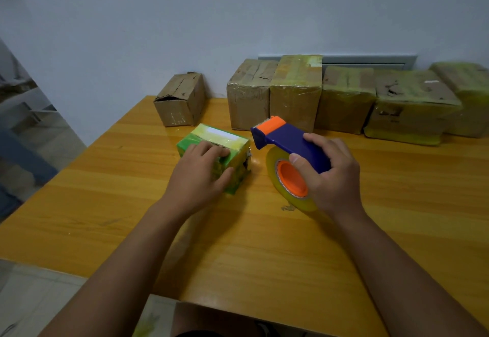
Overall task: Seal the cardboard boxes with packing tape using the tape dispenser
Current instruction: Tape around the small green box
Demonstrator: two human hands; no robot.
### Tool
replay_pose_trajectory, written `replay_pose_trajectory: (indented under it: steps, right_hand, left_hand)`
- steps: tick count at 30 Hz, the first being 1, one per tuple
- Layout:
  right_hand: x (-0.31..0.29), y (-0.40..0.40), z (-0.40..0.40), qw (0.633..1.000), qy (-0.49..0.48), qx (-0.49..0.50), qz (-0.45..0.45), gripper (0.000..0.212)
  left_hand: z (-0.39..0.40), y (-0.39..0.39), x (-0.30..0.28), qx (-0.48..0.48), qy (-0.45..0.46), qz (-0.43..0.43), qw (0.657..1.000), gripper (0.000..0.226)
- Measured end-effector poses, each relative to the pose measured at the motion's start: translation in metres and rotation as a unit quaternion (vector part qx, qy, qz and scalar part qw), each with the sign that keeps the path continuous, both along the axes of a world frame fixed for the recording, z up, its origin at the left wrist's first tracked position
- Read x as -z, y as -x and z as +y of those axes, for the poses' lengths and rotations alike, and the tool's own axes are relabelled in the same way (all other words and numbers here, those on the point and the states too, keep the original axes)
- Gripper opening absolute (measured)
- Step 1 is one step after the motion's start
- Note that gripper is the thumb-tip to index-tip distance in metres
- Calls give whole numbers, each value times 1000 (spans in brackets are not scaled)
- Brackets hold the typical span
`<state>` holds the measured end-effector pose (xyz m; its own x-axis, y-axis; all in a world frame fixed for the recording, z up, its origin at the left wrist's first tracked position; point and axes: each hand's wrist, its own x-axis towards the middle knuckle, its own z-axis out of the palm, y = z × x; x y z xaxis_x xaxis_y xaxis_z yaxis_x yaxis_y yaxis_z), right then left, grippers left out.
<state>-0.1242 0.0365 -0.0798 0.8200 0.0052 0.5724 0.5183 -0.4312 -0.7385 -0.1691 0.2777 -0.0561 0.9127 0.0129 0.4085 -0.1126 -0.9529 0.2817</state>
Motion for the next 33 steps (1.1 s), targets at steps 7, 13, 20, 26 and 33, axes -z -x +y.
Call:
replay_pose_trajectory:
  steps: [7,13,20,26,33]
  right_hand:
    - [-1,0,0,1000,-4,2,0,63]
    - [-1,1,0,1000,-1,-2,1,65]
    - [-2,2,1,1000,-10,4,-4,62]
    - [-6,4,15,1000,-3,15,-7,63]
    - [-16,-13,47,1000,-7,21,-2,54]
  left_hand:
    - [23,-6,0,85,-37,11,996,49]
    - [21,-13,9,99,-61,-59,991,48]
    - [7,-6,7,39,-88,-22,995,60]
    - [33,-13,8,29,-68,-41,996,30]
    - [66,-32,3,-37,-68,10,997,58]
